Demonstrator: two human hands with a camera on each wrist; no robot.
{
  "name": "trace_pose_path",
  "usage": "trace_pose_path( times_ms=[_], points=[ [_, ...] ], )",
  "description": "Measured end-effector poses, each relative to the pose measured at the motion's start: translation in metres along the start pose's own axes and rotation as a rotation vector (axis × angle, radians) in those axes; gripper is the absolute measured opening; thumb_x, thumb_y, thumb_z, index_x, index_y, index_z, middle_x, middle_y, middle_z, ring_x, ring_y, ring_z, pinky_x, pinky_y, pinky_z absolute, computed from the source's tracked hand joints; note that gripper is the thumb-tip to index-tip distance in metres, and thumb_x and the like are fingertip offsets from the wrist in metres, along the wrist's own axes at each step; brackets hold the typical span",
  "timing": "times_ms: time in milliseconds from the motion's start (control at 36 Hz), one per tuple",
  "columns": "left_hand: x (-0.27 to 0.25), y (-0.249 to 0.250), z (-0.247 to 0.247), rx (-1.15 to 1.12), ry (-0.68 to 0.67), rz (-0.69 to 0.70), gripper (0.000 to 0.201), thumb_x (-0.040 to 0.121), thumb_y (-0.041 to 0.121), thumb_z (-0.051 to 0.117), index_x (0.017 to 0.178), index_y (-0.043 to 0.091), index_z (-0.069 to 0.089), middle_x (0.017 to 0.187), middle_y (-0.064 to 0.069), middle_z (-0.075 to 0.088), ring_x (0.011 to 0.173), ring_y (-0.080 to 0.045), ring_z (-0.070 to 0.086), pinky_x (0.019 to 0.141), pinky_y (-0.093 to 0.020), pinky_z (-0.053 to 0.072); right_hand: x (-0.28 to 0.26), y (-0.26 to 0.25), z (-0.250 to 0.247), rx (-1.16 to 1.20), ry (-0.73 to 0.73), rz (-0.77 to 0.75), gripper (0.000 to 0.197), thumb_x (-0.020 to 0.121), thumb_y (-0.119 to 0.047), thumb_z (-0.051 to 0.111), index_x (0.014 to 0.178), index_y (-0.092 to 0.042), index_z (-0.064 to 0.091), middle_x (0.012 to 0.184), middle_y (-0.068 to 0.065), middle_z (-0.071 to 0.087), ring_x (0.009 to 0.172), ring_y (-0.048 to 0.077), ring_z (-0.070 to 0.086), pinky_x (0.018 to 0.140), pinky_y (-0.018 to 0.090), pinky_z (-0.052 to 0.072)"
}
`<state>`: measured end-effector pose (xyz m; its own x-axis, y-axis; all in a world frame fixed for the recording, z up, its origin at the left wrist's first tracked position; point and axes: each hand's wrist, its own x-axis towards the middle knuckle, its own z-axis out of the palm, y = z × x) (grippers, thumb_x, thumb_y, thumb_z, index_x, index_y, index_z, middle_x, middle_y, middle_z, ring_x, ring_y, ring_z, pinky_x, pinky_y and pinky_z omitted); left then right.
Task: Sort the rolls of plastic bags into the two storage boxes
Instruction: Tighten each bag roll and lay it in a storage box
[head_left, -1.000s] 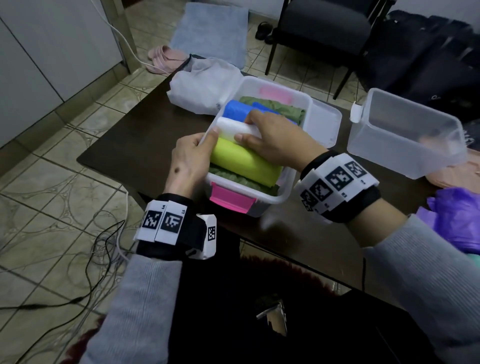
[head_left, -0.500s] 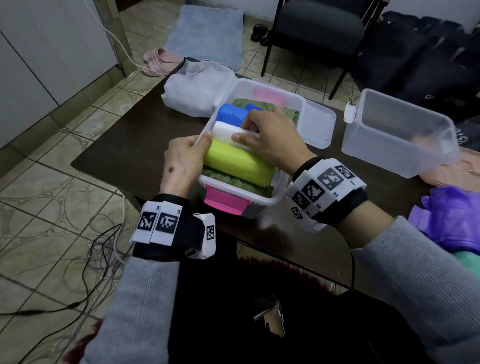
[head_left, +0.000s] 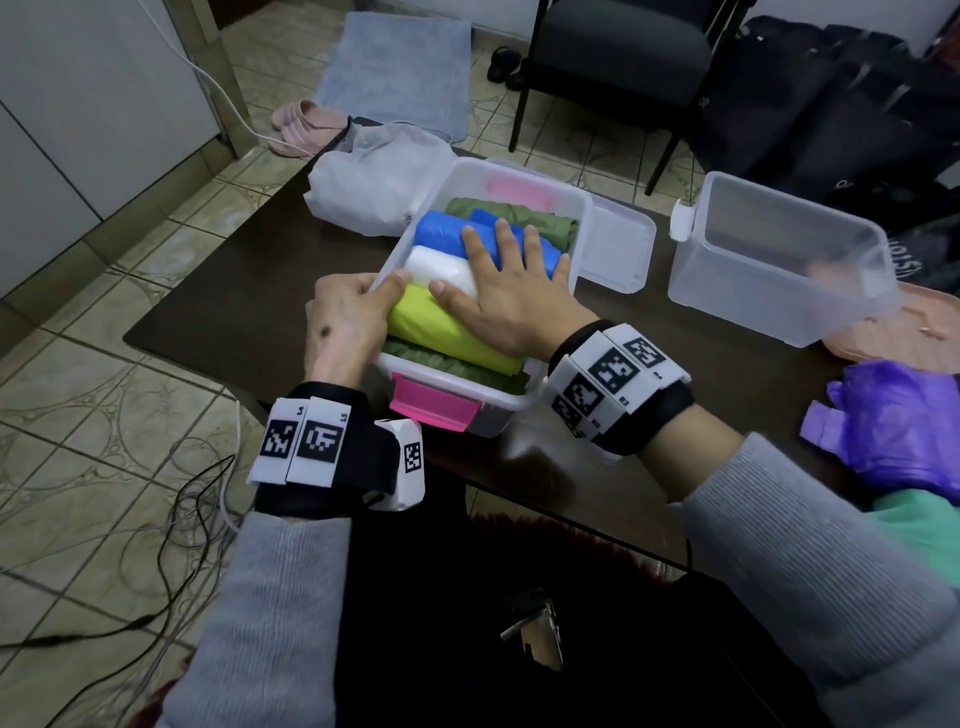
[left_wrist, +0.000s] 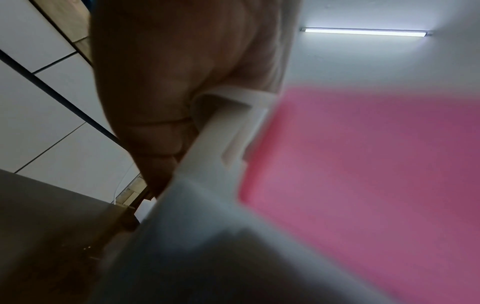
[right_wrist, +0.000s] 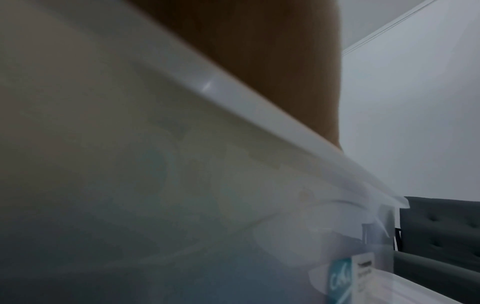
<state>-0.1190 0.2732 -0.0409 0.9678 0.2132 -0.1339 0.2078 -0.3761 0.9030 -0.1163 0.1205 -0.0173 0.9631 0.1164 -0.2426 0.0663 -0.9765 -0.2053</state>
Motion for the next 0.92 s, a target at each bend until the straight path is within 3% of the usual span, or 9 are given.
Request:
trace_pose_path(
  times_ms=[111,278,389,500,611,694,778,861,917],
  points=[
    [-0.001,0.002,0.0,0.031,0.019,-0.023,0.034,0.091,0.042,0.056,0.112,0.017,0.069,0.095,-0.002,0.066,0.091,-0.018,0.062,0.076,-0.027,0.046,0.001,0.0,0.0,0.0,-0.007,0.002,0.074,0.092,-0.066,0.019,0.151,-0.027,-0.005,0.159,0.006,-0.013,0.144,0.032,-0.016,0.114,0.058,-0.008],
    [-0.005,0.004,0.001,0.053,0.016,0.0,0.037,0.092,0.042,0.054,0.115,0.015,0.067,0.095,-0.001,0.064,0.089,-0.017,0.06,0.076,-0.027,0.045,0.001,0.002,0.004,0.023,0.046,-0.008,0.073,0.092,-0.066,0.021,0.152,-0.028,-0.001,0.159,0.005,-0.009,0.145,0.032,-0.014,0.114,0.058,-0.008],
    [-0.01,0.005,0.0,0.108,0.028,0.072,0.036,0.094,0.041,0.05,0.109,0.014,0.068,0.091,0.0,0.063,0.088,-0.017,0.058,0.075,-0.027,0.041,-0.001,0.005,0.008,0.153,0.183,-0.03,0.067,0.094,-0.061,0.026,0.151,-0.028,0.012,0.16,0.004,0.001,0.146,0.027,-0.008,0.115,0.054,-0.005],
    [-0.017,0.008,0.001,0.195,0.111,0.189,0.041,0.095,0.039,0.047,0.126,0.015,0.057,0.123,-0.007,0.061,0.113,-0.022,0.056,0.09,-0.03,0.042,-0.009,0.014,0.006,0.403,0.359,-0.06,0.059,0.097,-0.052,0.035,0.148,-0.025,0.023,0.158,0.005,0.011,0.147,0.022,-0.002,0.117,0.049,-0.001],
    [-0.029,0.013,0.013,0.33,0.158,0.389,0.04,0.096,0.031,0.045,0.128,0.008,0.053,0.129,-0.014,0.055,0.12,-0.03,0.048,0.098,-0.038,0.036,-0.03,0.045,0.01,0.557,0.523,-0.034,0.057,0.096,-0.048,0.036,0.144,-0.016,0.033,0.15,0.009,0.031,0.141,0.024,0.019,0.116,0.046,0.015],
    [-0.046,0.021,0.03,0.346,0.196,0.55,0.038,0.094,0.021,0.049,0.127,0.004,0.053,0.135,-0.016,0.049,0.128,-0.029,0.041,0.107,-0.035,0.029,-0.05,0.081,0.015,0.518,0.605,0.063,0.047,0.099,-0.037,0.041,0.139,-0.013,0.04,0.143,0.009,0.039,0.136,0.022,0.028,0.114,0.043,0.021],
    [-0.077,0.037,0.057,0.21,0.17,0.704,0.033,0.093,0.016,0.049,0.122,0.004,0.058,0.133,-0.014,0.053,0.128,-0.026,0.044,0.106,-0.026,0.027,-0.075,0.121,0.019,0.426,0.617,0.216,0.043,0.098,-0.035,0.044,0.136,-0.015,0.044,0.139,0.009,0.042,0.131,0.024,0.033,0.11,0.041,0.026],
    [-0.109,0.045,0.094,0.126,-0.001,0.844,0.032,0.091,0.016,0.049,0.118,0.005,0.062,0.127,-0.011,0.059,0.122,-0.023,0.051,0.105,-0.027,0.032,-0.104,0.156,0.022,0.388,0.593,0.416,0.04,0.096,-0.029,0.049,0.133,-0.015,0.046,0.138,0.011,0.041,0.13,0.027,0.032,0.107,0.039,0.027],
    [-0.127,0.039,0.121,0.14,-0.177,0.858,0.035,0.092,0.022,0.047,0.121,0.008,0.061,0.13,-0.009,0.057,0.125,-0.022,0.049,0.109,-0.03,0.032,-0.125,0.175,0.023,0.367,0.601,0.568,0.04,0.095,-0.025,0.05,0.133,-0.013,0.047,0.139,0.015,0.04,0.131,0.03,0.03,0.105,0.037,0.026]
  ],
)
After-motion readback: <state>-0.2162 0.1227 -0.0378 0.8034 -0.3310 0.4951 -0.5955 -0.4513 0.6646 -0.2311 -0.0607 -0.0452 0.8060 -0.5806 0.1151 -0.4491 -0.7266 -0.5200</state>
